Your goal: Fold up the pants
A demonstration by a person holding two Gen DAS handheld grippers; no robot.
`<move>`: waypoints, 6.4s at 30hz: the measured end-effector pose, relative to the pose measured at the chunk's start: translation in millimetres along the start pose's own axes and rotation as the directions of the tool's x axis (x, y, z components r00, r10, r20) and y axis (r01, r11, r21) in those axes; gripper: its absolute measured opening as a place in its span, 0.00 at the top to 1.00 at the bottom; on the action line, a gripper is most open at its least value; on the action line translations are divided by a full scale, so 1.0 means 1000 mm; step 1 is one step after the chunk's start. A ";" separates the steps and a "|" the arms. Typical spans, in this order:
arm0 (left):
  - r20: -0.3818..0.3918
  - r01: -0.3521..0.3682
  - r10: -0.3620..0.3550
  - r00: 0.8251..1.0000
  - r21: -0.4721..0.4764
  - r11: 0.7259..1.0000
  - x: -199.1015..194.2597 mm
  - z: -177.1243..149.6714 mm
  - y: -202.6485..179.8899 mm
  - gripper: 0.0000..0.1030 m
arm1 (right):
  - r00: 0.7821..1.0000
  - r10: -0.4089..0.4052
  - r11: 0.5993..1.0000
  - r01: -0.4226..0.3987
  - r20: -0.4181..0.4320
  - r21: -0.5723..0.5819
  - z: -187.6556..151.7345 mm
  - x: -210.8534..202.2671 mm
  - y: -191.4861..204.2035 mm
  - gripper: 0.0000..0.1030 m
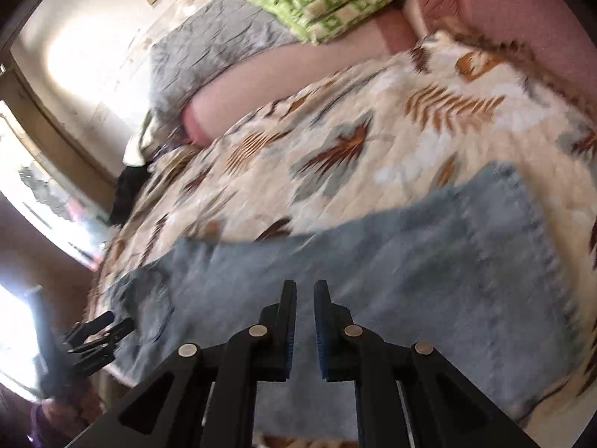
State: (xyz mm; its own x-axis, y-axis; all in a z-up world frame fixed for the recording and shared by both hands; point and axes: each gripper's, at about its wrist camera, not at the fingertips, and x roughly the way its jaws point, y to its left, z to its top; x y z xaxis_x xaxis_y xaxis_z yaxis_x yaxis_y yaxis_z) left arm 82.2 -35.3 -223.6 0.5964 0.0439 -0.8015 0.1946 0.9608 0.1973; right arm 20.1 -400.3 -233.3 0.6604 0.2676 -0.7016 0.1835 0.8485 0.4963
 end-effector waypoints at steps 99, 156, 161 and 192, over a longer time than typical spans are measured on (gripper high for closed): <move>0.110 0.010 -0.020 0.994 0.084 0.996 -0.093 0.023 -0.082 0.12 | 0.980 -0.127 0.969 0.156 0.155 -0.192 -0.035 -0.025 0.054 0.32; 0.072 0.010 -0.019 0.997 0.133 0.991 -0.078 0.016 -0.097 0.12 | 0.873 -0.386 0.838 0.467 0.299 -0.282 -0.038 -0.024 0.064 0.32; 0.070 0.015 -0.024 0.997 0.137 0.990 -0.077 0.015 -0.100 0.12 | 0.873 -0.385 0.837 0.467 0.300 -0.284 -0.038 -0.024 0.064 0.32; 0.035 0.022 -0.026 0.999 0.127 0.992 -0.061 0.015 -0.101 0.12 | 0.861 -0.411 0.830 0.489 0.298 -0.267 -0.035 -0.030 0.047 0.32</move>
State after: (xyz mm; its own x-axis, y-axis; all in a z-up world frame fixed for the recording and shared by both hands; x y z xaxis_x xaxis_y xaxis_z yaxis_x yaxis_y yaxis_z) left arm 37.8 -138.9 -185.6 0.6181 0.0089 -0.7861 0.3046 0.9191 0.2500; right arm -16.4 -352.8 -206.5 0.7108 -0.2545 -0.6558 0.2804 0.9575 -0.0677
